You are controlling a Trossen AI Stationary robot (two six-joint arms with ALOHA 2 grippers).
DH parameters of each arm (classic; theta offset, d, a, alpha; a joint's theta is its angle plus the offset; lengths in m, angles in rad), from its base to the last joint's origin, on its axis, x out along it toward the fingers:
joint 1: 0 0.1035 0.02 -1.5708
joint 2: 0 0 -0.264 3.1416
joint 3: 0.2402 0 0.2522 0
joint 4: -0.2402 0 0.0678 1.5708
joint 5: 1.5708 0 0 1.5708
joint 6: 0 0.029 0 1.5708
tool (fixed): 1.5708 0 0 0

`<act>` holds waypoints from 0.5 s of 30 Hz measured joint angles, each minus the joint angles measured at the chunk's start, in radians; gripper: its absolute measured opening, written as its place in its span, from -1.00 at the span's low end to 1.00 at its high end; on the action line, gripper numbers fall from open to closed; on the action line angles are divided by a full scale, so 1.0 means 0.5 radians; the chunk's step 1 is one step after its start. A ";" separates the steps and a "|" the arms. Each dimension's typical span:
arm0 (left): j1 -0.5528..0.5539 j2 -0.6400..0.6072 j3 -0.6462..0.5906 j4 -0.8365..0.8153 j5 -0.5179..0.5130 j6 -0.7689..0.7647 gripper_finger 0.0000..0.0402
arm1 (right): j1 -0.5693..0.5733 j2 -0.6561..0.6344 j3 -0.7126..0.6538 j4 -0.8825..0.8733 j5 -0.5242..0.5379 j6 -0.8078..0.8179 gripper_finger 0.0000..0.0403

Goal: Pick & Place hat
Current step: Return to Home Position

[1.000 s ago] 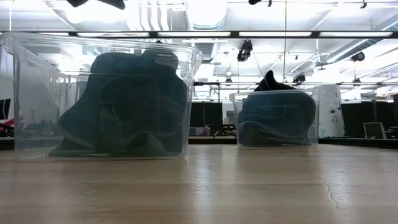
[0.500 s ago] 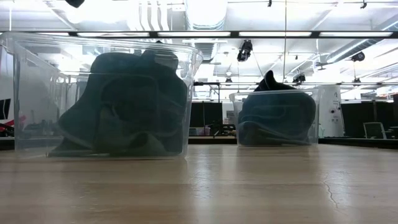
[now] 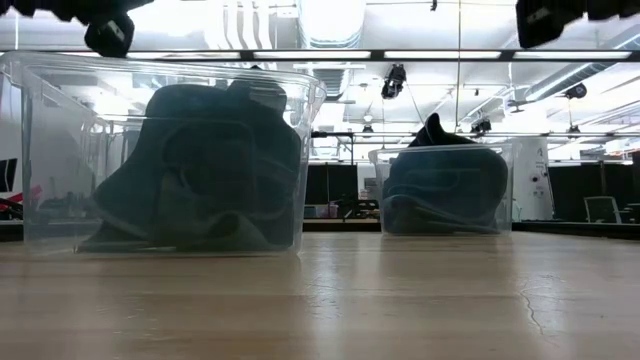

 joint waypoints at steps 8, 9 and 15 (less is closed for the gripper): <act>0.002 -0.276 -0.371 0.215 0.030 0.042 -1.00 | -0.001 -0.203 -0.339 0.212 -0.033 -0.001 -0.96; 0.002 -0.309 -0.396 0.219 0.035 0.038 -1.00 | -0.001 -0.216 -0.379 0.262 -0.040 -0.001 -0.96; 0.004 -0.518 -0.514 0.229 0.158 0.091 -1.00 | -0.001 -0.274 -0.557 0.384 -0.047 -0.009 -0.96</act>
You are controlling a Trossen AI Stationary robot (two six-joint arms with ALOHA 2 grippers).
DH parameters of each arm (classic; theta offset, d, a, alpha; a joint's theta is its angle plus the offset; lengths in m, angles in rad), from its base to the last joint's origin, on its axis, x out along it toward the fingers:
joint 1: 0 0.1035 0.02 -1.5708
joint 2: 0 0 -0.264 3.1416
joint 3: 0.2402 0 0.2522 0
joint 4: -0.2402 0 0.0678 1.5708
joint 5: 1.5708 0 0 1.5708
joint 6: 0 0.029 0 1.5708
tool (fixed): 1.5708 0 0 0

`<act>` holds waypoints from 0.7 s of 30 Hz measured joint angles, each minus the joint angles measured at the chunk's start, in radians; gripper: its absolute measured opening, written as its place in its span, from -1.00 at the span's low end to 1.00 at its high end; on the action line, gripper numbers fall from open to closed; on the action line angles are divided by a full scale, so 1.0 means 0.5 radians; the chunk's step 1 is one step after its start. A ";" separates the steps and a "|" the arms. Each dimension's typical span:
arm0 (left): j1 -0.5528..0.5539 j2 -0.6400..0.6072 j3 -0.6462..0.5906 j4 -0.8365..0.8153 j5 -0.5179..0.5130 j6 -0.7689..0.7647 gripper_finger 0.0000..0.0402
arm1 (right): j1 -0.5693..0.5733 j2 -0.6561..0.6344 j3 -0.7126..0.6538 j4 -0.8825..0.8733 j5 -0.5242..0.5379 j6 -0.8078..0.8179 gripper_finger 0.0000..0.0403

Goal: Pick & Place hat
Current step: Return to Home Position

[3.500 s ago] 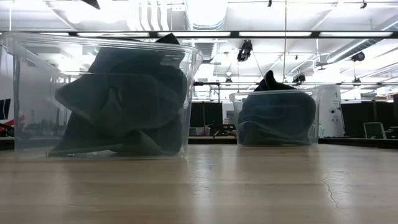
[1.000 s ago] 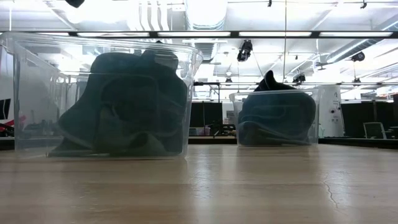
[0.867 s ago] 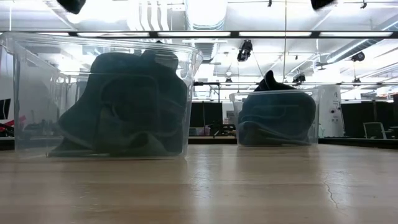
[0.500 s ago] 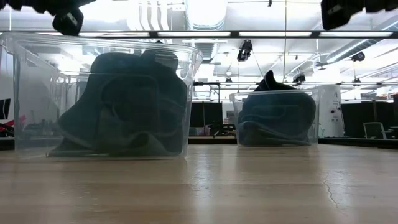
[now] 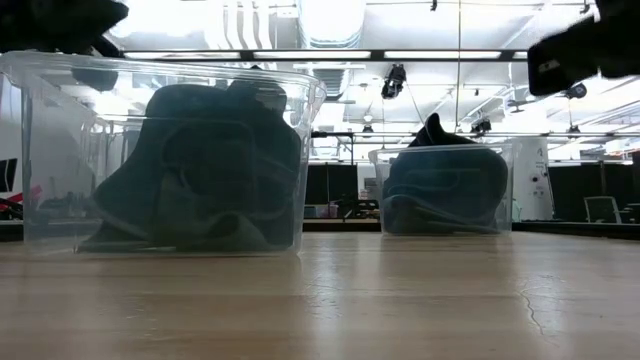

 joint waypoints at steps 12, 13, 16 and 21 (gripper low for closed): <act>0.002 -0.369 -0.292 0.007 0.091 0.097 -1.00 | 0.001 -0.002 -0.288 0.313 -0.183 -0.030 -0.96; 0.002 -0.382 -0.318 -0.005 0.090 0.095 -1.00 | 0.001 -0.001 -0.288 0.311 -0.194 -0.036 -0.96; 0.001 -0.395 -0.357 0.010 0.092 0.048 -1.00 | 0.001 0.001 -0.288 0.312 -0.196 -0.096 -0.96; 0.002 -0.359 -0.355 -0.002 0.073 -0.073 -1.00 | 0.000 0.002 -0.288 0.302 -0.071 -0.139 -0.96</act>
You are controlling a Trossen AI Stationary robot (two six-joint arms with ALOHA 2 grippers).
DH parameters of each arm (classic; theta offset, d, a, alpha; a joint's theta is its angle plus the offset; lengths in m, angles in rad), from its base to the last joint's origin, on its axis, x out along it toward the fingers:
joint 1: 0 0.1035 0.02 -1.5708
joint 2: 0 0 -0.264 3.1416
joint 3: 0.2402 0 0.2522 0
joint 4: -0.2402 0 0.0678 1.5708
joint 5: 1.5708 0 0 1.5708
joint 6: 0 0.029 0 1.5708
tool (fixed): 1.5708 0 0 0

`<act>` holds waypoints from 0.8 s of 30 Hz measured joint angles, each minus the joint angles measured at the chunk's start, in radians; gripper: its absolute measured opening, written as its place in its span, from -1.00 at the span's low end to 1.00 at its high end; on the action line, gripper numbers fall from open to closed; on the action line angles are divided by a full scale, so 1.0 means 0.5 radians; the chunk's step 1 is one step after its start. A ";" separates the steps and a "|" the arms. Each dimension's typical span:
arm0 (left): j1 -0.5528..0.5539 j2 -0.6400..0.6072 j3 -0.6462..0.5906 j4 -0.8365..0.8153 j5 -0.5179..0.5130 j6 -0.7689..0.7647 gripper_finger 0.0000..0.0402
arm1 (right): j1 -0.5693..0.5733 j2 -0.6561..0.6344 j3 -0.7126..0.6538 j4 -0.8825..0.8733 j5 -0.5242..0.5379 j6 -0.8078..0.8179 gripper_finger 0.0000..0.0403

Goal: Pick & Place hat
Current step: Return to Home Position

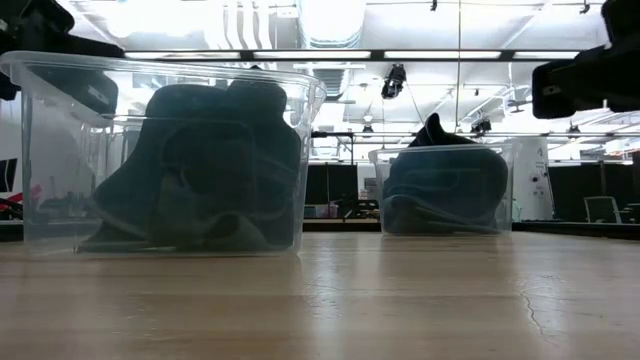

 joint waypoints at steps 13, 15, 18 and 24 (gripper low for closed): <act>0.000 0.026 -0.003 -0.012 -0.009 -0.007 -1.00 | 0.000 0.002 0.000 -0.036 0.257 0.105 -0.96; 0.000 0.026 -0.004 -0.012 -0.009 -0.007 -1.00 | 0.000 0.002 0.000 -0.036 0.256 0.106 -0.96; 0.000 0.027 -0.004 -0.013 -0.009 -0.008 -1.00 | 0.000 0.002 0.001 -0.036 0.256 0.107 -0.96; 0.000 0.027 -0.005 -0.016 -0.009 -0.009 -1.00 | 0.000 0.001 0.001 -0.036 0.255 0.110 -0.96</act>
